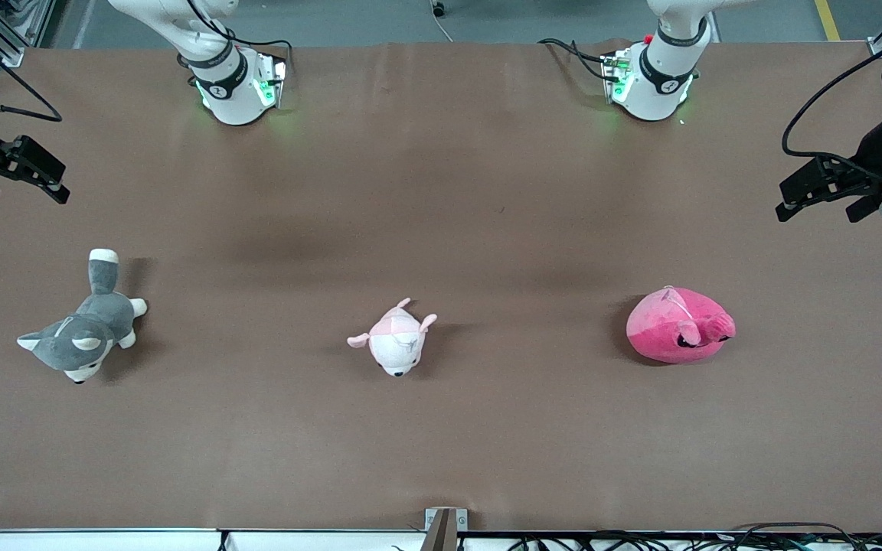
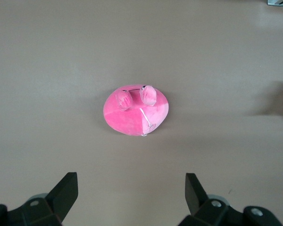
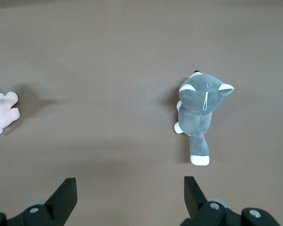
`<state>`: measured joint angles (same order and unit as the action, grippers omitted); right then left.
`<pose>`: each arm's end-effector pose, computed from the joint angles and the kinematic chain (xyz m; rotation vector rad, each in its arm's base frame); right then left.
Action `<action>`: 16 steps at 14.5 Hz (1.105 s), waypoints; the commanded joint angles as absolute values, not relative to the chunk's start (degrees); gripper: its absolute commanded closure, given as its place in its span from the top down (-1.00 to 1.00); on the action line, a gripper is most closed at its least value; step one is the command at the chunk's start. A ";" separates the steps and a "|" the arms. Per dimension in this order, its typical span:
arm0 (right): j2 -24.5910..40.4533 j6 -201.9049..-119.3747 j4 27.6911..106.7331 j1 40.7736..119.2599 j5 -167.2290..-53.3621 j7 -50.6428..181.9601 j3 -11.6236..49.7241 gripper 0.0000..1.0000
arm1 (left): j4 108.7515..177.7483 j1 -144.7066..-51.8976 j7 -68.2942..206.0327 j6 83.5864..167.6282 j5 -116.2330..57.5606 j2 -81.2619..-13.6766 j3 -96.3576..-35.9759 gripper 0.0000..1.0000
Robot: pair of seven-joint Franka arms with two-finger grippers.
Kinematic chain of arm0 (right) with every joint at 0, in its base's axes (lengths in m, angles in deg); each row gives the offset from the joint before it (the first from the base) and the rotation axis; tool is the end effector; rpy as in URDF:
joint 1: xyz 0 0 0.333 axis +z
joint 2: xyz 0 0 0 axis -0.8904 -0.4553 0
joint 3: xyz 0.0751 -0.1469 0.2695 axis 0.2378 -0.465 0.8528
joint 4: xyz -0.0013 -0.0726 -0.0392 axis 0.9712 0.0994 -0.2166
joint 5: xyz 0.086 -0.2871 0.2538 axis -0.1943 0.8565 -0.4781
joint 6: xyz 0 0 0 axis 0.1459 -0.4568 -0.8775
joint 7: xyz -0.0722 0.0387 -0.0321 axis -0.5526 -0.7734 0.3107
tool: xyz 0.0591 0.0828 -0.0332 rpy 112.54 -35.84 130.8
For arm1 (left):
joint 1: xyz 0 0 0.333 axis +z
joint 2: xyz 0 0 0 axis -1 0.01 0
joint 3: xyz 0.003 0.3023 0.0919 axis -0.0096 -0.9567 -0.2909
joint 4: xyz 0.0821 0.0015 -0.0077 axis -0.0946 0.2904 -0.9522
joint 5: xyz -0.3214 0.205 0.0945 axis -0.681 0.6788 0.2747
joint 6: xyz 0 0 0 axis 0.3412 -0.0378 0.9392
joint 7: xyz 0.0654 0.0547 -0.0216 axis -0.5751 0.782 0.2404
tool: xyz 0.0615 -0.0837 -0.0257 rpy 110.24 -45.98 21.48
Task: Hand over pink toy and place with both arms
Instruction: 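Move the left gripper toward the pink round plush toy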
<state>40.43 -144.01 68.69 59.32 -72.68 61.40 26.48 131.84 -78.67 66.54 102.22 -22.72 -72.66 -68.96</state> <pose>0.5190 -0.0144 0.6371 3.1151 -0.0215 0.2017 0.5612 -0.0496 0.6417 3.0889 -0.0142 0.1286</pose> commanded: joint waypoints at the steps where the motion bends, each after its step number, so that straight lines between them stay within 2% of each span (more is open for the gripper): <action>1: 39.74 -143.63 67.51 59.40 -73.01 62.03 26.08 1.00 | 130.55 -78.27 66.99 100.91 -22.10 -72.47 -68.58 1.00; 8: 39.57 -143.28 67.42 58.88 -73.27 62.03 26.08 1.00 | 130.55 -78.79 66.20 100.91 -21.75 -71.08 -68.58 1.00; 16: 39.22 -143.19 67.51 58.88 -73.19 62.03 26.08 1.00 | 129.85 -78.79 66.29 99.85 -19.82 -58.51 -69.20 1.00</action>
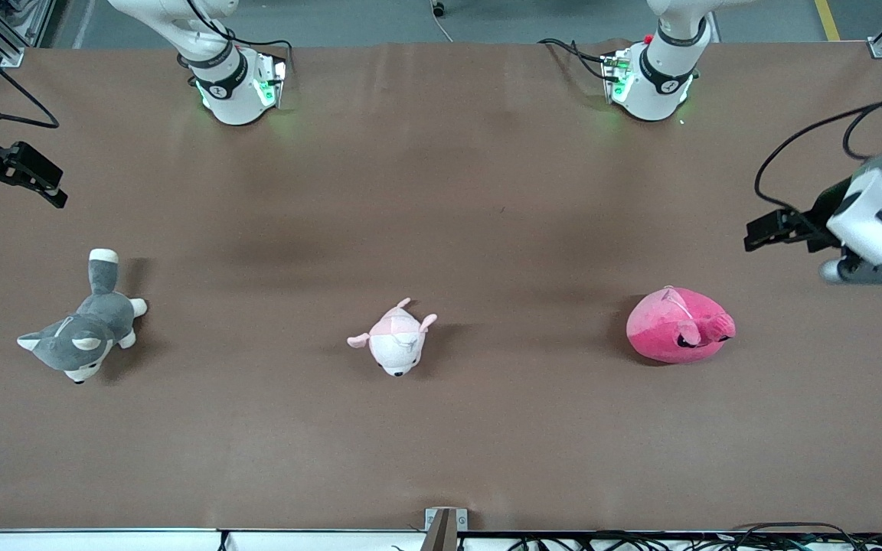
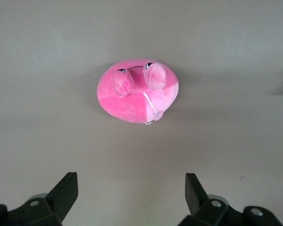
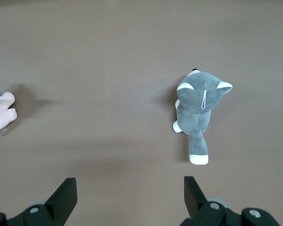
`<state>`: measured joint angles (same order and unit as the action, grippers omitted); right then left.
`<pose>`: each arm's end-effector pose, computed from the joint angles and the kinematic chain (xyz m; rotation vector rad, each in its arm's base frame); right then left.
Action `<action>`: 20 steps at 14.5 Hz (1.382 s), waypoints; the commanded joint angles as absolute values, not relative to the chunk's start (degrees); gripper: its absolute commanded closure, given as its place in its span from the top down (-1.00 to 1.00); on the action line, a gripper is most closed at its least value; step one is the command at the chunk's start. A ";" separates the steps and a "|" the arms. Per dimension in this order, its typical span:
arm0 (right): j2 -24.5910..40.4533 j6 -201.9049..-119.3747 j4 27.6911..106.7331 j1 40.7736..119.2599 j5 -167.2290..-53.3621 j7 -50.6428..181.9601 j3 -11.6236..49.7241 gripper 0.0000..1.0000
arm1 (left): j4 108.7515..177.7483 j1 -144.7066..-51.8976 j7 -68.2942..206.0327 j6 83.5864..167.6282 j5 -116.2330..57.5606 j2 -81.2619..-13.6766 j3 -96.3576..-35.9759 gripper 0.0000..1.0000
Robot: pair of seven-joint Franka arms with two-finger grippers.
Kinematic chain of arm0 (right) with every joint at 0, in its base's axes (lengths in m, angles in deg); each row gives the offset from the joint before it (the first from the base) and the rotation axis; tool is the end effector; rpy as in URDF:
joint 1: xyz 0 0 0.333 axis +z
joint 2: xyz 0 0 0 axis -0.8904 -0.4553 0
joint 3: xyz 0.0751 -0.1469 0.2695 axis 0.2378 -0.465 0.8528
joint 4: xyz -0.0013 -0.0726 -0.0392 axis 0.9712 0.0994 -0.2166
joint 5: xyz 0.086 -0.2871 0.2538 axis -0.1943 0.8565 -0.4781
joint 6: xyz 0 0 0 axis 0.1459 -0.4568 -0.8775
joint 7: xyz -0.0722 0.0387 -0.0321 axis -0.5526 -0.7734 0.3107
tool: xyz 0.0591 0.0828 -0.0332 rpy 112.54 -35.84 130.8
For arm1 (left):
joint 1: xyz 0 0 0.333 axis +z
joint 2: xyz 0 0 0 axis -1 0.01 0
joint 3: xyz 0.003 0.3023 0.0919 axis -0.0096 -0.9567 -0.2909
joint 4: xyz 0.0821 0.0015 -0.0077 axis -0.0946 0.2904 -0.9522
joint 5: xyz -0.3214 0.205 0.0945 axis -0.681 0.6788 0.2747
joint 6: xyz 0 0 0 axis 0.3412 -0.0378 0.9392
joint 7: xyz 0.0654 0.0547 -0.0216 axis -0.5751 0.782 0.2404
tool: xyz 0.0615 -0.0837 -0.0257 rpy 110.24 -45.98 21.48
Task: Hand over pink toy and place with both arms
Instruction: 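Move the left gripper toward the pink round plush toy, then close the left gripper on the pink plush's ears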
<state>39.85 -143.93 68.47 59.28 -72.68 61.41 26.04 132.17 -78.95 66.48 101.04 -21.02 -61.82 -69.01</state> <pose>0.5219 -0.0192 0.6335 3.1169 -0.0342 0.1898 0.6059 -0.0401 0.5298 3.0812 -0.0187 -0.1953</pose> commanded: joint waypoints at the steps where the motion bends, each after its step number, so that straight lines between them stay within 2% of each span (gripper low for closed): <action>1: 38.96 -143.19 67.42 58.96 -73.19 62.12 26.08 1.00 | 129.93 -78.62 66.29 100.02 -19.21 -58.41 -69.29 1.00; 4: 38.95 -143.28 67.42 58.96 -73.19 62.12 26.08 1.00 | 129.93 -79.50 66.81 103.17 -13.50 -55.79 -69.03 1.00; 13: 37.38 -143.55 64.71 58.70 -73.63 61.42 26.17 1.00 | 130.11 -76.60 66.72 113.72 -14.28 -48.14 -69.29 1.00; 20: 31.76 -134.41 55.39 58.61 -72.92 61.94 26.17 1.00 | 130.72 -77.03 68.39 118.04 -16.92 -43.65 -69.29 0.97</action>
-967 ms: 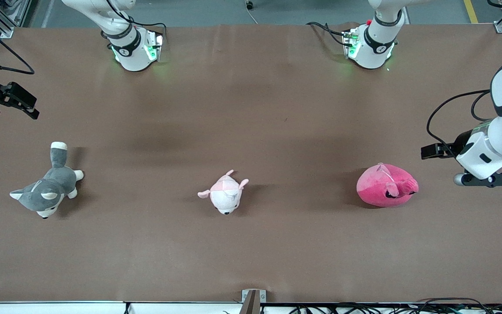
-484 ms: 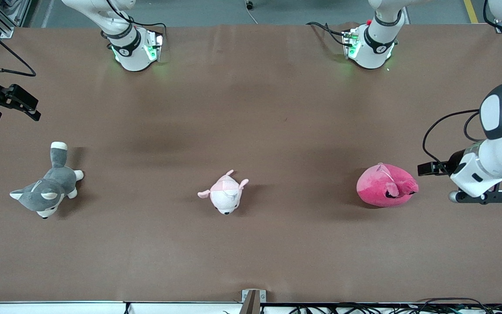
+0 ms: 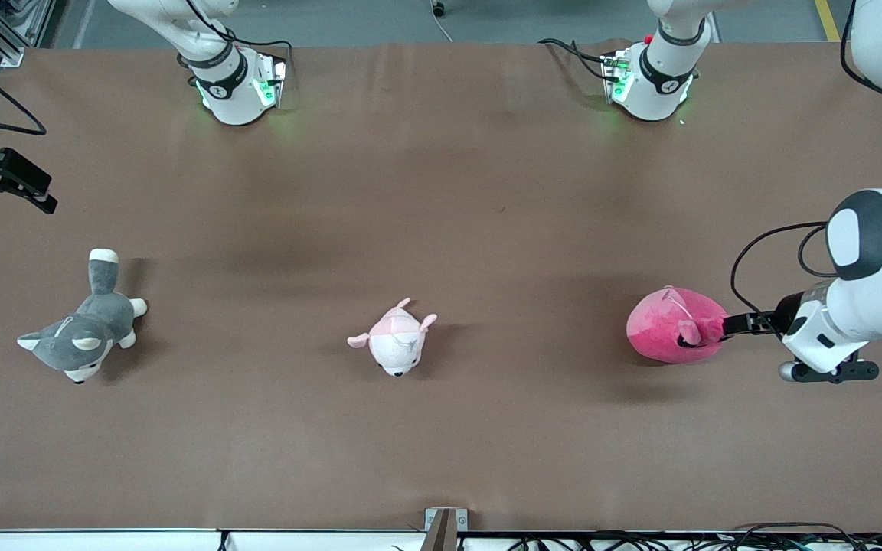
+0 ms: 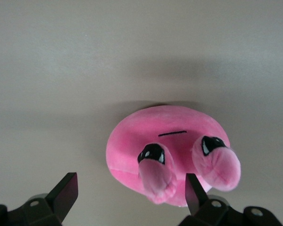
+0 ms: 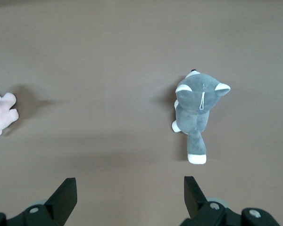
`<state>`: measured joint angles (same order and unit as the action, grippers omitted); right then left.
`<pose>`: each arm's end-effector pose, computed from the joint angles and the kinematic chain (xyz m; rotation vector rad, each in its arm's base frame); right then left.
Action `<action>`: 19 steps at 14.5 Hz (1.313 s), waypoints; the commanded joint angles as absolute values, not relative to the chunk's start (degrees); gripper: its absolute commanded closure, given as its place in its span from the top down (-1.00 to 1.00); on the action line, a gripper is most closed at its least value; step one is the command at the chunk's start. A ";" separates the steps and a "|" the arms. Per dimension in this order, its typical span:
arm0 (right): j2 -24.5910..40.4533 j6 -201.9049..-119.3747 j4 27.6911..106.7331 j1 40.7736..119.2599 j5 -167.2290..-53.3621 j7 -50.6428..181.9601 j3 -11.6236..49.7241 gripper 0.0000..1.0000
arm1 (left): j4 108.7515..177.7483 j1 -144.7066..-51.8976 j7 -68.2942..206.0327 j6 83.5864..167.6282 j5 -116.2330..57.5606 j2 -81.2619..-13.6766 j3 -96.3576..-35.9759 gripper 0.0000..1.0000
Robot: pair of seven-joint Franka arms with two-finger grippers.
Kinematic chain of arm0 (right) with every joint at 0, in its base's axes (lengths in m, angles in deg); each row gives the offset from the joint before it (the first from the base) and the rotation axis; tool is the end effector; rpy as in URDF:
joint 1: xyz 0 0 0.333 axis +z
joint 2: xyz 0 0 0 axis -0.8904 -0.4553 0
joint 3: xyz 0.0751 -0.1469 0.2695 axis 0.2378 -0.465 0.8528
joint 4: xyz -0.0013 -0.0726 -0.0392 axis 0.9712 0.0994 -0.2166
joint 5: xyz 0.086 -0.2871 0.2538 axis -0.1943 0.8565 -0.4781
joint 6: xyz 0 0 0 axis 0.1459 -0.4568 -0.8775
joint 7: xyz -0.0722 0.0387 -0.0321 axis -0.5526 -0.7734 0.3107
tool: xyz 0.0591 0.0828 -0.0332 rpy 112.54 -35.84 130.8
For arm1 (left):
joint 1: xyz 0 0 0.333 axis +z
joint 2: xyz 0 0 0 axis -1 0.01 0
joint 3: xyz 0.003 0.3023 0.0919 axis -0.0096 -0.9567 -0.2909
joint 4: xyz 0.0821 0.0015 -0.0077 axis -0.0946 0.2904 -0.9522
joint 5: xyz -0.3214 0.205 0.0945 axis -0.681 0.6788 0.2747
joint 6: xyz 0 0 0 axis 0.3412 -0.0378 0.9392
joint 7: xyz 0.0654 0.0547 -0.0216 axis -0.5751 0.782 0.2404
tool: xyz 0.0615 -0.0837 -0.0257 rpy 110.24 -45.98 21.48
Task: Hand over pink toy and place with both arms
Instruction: 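Close the left gripper on the pink plush's ears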
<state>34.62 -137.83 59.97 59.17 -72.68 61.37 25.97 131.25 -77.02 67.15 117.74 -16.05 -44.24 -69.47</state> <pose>0.5417 -0.0224 0.6460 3.1241 -0.0417 0.1131 0.6786 0.0006 0.3648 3.0864 0.0523 -0.1767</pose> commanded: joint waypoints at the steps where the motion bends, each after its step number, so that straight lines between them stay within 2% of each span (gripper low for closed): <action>1: 31.40 -134.40 54.94 58.52 -73.18 61.86 26.17 1.00 | 130.81 -77.12 69.44 118.04 -17.61 -43.47 -69.29 0.94; 3: 31.40 -134.40 54.94 58.70 -73.19 61.60 26.17 1.00 | 130.81 -77.21 69.89 118.04 -18.76 -42.95 -69.29 0.83; 11: 30.16 -135.45 54.85 58.61 -73.19 61.51 26.17 1.00 | 132.48 -77.04 70.68 117.60 -22.18 -42.33 -69.20 0.05; 17: 29.21 -136.25 54.94 58.35 -73.36 61.42 26.17 1.00 | 132.75 -77.21 70.42 117.34 -22.28 -42.59 -69.02 -0.90; 19: 29.20 -136.43 54.94 58.79 -73.01 62.03 26.17 1.00 | 132.66 -77.56 70.42 117.08 -22.28 -43.12 -68.67 -1.00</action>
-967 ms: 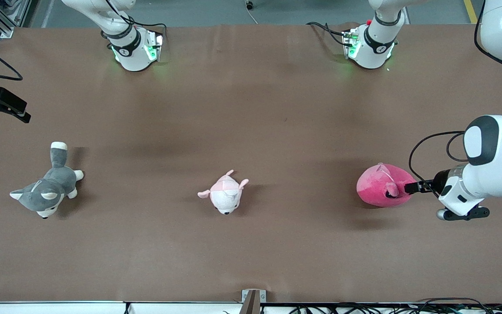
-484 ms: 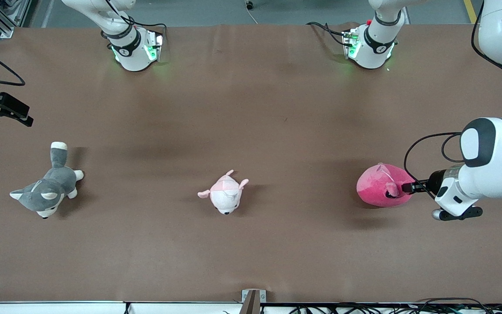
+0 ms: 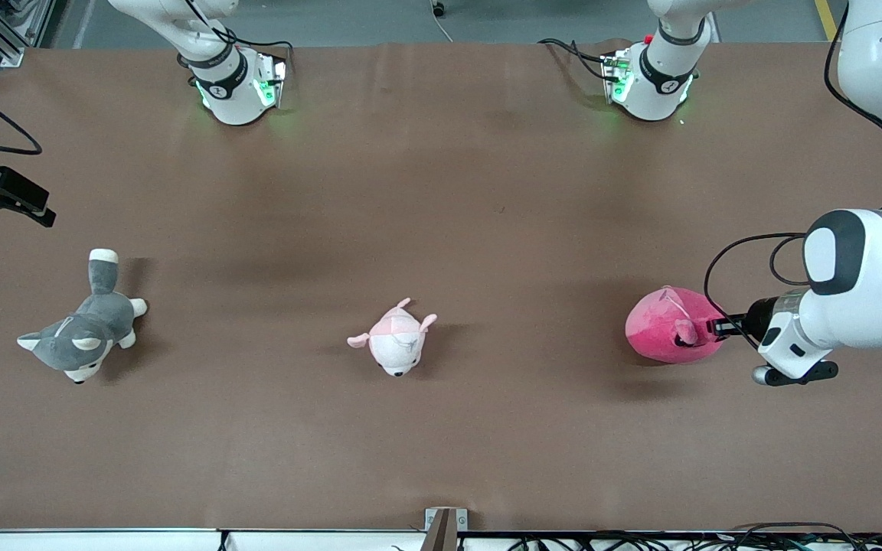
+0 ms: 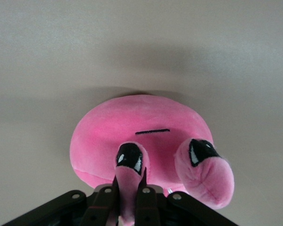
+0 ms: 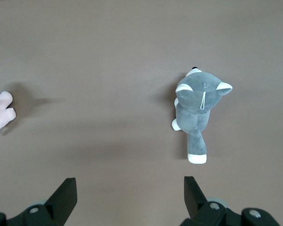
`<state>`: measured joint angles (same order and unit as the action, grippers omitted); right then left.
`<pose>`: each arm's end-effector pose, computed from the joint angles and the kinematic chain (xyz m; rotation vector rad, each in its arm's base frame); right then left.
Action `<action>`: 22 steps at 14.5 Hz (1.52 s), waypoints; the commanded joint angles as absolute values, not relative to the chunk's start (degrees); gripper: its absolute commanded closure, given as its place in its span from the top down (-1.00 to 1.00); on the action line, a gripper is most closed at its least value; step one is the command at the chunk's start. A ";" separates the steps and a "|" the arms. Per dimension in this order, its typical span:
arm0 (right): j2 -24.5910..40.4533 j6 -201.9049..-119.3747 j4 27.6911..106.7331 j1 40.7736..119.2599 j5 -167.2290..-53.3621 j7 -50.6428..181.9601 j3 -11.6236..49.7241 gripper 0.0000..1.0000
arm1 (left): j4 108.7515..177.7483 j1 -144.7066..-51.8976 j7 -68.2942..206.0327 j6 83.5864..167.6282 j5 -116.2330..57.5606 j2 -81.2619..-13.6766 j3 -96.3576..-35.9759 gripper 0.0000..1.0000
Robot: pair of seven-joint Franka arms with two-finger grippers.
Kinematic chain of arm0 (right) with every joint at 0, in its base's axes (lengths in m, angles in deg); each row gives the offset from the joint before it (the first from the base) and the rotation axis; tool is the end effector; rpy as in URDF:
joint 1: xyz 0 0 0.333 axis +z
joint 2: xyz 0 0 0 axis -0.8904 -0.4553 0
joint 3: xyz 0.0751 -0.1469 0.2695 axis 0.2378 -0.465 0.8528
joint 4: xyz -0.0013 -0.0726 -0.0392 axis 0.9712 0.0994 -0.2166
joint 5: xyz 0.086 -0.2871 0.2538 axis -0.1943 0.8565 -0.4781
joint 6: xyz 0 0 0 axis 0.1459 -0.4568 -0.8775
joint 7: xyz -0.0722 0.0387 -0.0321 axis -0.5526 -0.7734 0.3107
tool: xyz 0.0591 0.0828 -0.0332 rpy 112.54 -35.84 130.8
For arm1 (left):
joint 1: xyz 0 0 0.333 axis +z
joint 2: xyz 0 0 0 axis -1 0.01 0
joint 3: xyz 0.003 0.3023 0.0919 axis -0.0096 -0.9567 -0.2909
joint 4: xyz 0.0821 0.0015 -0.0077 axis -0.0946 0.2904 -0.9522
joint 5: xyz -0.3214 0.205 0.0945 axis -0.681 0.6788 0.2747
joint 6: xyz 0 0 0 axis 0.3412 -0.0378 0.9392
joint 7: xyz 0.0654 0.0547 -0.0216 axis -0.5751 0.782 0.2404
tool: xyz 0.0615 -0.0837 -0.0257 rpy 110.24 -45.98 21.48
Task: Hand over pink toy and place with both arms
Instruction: 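Lift the pink plush and carry it toward the table middle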
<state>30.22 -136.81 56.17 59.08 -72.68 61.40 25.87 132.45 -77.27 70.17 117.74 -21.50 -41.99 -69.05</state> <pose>0.5640 -0.0258 0.6334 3.1280 -0.0462 0.0690 0.6743 -0.0144 0.3309 2.9827 0.1682 -0.2766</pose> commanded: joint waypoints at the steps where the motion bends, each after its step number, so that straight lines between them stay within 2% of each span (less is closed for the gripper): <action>1: 29.20 -136.34 54.94 58.61 -73.10 61.95 26.17 1.00 | 132.48 -77.82 70.59 116.82 -22.28 -43.47 -68.41 -1.00; 4: 29.20 -136.25 54.94 58.52 -73.27 61.42 26.17 1.00 | 132.13 -78.26 75.05 114.80 -22.54 -44.52 -64.82 -1.00; 9: 29.02 -136.16 54.94 57.99 -73.98 61.77 26.17 1.00 | 130.21 -79.75 94.28 114.26 -22.37 -47.08 -53.22 -1.00; 12: 29.11 -135.81 54.94 58.08 -73.98 62.03 26.26 1.00 | 126.00 -86.67 106.41 114.18 -22.19 -47.25 -50.05 -1.00; 14: 28.94 -133.36 55.11 58.09 -74.06 61.95 26.34 1.00 | 122.22 -93.52 113.97 113.39 -22.10 -46.99 -50.12 -1.00; 18: 28.67 -132.73 55.46 59.49 -81.16 61.15 26.43 0.59 | 117.02 -101.11 121.91 115.48 -22.36 -46.64 -50.04 -1.00; 22: 26.22 -132.82 55.73 60.72 -96.69 61.15 26.43 0.28 | 116.57 -107.25 127.09 124.79 -22.54 -46.55 -49.77 -1.00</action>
<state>28.05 -133.09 56.12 60.63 -89.84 61.26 26.45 117.95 -104.49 124.85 121.39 -21.81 -47.15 -49.54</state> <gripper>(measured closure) 0.304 0.890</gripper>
